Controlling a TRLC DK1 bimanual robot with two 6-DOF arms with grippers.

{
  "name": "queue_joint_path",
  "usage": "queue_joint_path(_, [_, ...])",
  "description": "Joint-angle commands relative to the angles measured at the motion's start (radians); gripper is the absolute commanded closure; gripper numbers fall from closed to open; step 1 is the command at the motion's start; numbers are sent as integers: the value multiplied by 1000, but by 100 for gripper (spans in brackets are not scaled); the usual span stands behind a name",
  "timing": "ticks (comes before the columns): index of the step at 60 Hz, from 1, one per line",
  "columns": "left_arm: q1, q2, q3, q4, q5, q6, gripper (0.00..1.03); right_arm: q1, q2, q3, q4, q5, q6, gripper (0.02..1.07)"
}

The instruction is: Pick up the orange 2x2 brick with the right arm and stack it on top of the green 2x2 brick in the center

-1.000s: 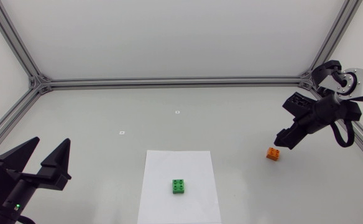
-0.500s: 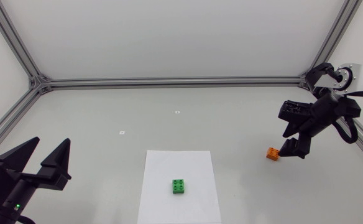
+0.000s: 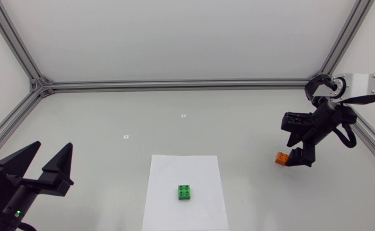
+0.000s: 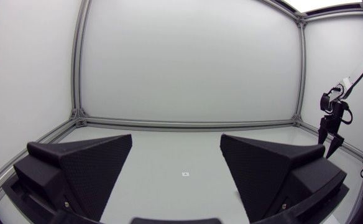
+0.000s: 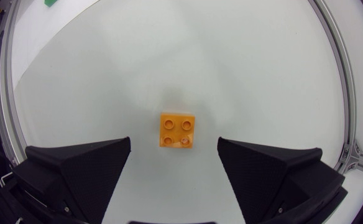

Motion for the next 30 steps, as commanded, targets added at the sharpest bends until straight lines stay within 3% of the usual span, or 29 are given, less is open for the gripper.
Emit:
queue_joint_path(1, [-4, -2, -41, -10, -3, -19, 4, 7, 29, -5, 17, 4, -36, 7])
queue_joint_path(30, [-4, -2, -41, -10, -3, -19, 4, 32, 37, -30, 65, 10, -8, 13])
